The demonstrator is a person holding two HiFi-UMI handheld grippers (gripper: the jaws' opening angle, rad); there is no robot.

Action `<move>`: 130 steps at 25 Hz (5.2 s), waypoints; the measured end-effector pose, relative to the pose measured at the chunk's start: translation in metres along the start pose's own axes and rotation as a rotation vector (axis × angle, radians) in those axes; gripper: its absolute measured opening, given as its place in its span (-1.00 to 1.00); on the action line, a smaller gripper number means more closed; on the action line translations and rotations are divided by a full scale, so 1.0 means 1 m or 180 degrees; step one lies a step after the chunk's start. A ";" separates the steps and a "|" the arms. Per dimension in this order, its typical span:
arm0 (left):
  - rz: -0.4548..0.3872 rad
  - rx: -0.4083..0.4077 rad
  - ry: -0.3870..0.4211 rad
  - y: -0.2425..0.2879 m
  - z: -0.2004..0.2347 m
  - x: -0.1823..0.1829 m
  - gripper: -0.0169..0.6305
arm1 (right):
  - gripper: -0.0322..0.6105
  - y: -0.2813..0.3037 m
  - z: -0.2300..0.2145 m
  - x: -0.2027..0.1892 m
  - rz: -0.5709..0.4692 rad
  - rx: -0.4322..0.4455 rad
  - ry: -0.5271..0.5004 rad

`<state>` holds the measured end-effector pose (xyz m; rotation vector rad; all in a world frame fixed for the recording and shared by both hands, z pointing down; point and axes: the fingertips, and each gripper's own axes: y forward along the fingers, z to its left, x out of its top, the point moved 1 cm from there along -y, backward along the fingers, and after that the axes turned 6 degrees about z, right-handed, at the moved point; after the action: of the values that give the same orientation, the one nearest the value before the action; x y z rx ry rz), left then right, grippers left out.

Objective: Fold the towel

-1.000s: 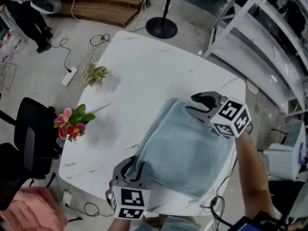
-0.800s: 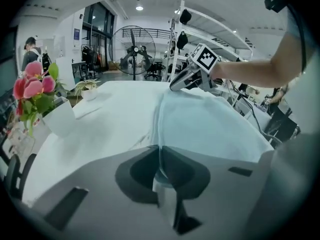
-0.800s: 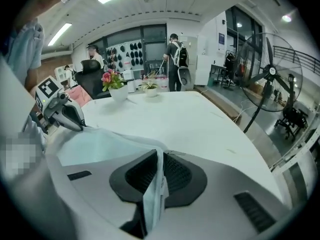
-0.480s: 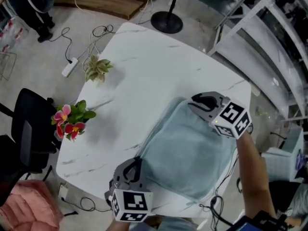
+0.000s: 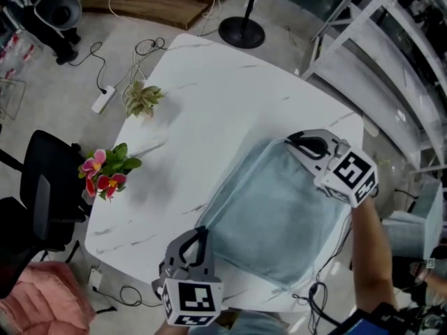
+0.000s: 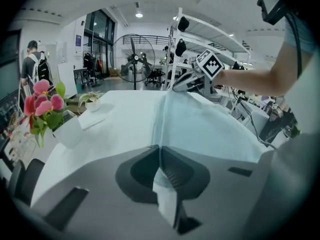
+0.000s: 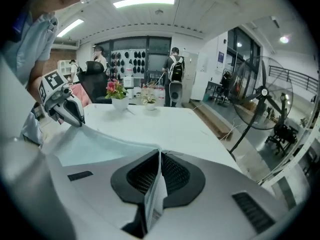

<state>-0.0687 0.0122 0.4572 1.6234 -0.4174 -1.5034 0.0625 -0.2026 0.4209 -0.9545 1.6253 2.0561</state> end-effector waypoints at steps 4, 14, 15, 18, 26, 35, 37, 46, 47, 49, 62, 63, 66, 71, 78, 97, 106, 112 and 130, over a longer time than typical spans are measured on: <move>-0.0066 -0.0009 0.0016 -0.013 -0.006 0.007 -0.88 | -0.81 -0.017 -0.004 0.005 -0.0041 -0.0152 -0.0019; -0.0110 0.0019 -0.0034 -0.014 -0.001 0.013 -0.88 | -0.81 -0.021 -0.002 0.014 -0.0172 -0.0191 -0.0060; -0.0113 0.0024 -0.0048 -0.015 0.001 0.015 -0.88 | -0.82 -0.024 -0.004 0.018 -0.0214 -0.0225 -0.0056; -0.0141 0.0017 -0.0065 -0.019 0.002 0.019 -0.88 | -0.82 -0.033 -0.008 0.026 -0.0228 -0.0295 -0.0057; -0.0258 0.0054 -0.0103 -0.037 0.008 0.033 -0.88 | -0.82 -0.037 -0.013 0.048 -0.0260 -0.0358 -0.0176; -0.0278 0.0054 -0.0169 -0.043 0.012 0.032 -0.88 | -0.81 -0.027 -0.013 0.061 -0.0272 -0.0349 -0.0228; -0.0235 0.0059 -0.0182 -0.042 0.015 0.030 -0.88 | -0.81 -0.023 -0.013 0.062 -0.0268 -0.0334 -0.0251; -0.0102 0.0056 -0.0246 -0.030 0.021 0.016 -0.88 | -0.81 0.003 -0.014 0.053 -0.0150 -0.0225 -0.0254; -0.0100 0.0057 -0.0262 -0.028 0.021 0.013 -0.88 | -0.81 0.008 -0.013 0.052 -0.0131 -0.0211 -0.0247; -0.0071 0.0051 -0.0294 -0.022 0.022 0.006 -0.88 | -0.81 0.016 -0.012 0.049 -0.0093 -0.0192 -0.0213; 0.0330 -0.0057 -0.0430 0.011 0.030 -0.033 -0.88 | -0.80 0.084 -0.010 0.002 0.0347 0.0071 -0.0230; 0.0341 -0.0051 -0.0426 0.013 0.031 -0.033 -0.88 | -0.80 0.088 -0.010 -0.001 0.0367 0.0072 -0.0248; 0.0369 -0.0048 -0.0431 0.018 0.034 -0.035 -0.88 | -0.79 0.098 -0.010 -0.004 0.0355 0.0098 -0.0234; 0.0375 -0.0064 -0.0445 0.021 0.034 -0.038 -0.88 | -0.79 0.100 -0.012 -0.007 0.0233 0.0137 -0.0125; 0.0179 0.0139 -0.0450 -0.008 0.054 -0.016 -0.48 | -0.26 0.046 -0.040 0.040 -0.0584 0.0402 0.0729; 0.0533 -0.1931 0.1317 0.040 -0.214 -0.002 -0.73 | -0.72 -0.051 0.062 -0.136 0.0322 0.0161 0.0386; 0.0966 -0.2056 0.2031 0.041 -0.249 -0.048 -0.76 | -0.69 -0.066 0.036 -0.169 0.0325 0.0100 0.0503; 0.0593 -0.2110 0.1522 0.017 -0.249 -0.005 -0.78 | -0.56 -0.098 0.029 -0.140 -0.0068 -0.0044 0.0644; 0.1280 -0.2297 0.1687 0.031 -0.291 -0.068 -0.88 | -0.78 -0.109 0.031 -0.218 0.0409 -0.0108 0.0810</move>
<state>0.1959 0.1491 0.4959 1.1864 0.0980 -0.7408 0.2787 -0.1139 0.4970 -1.1938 1.8269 2.1229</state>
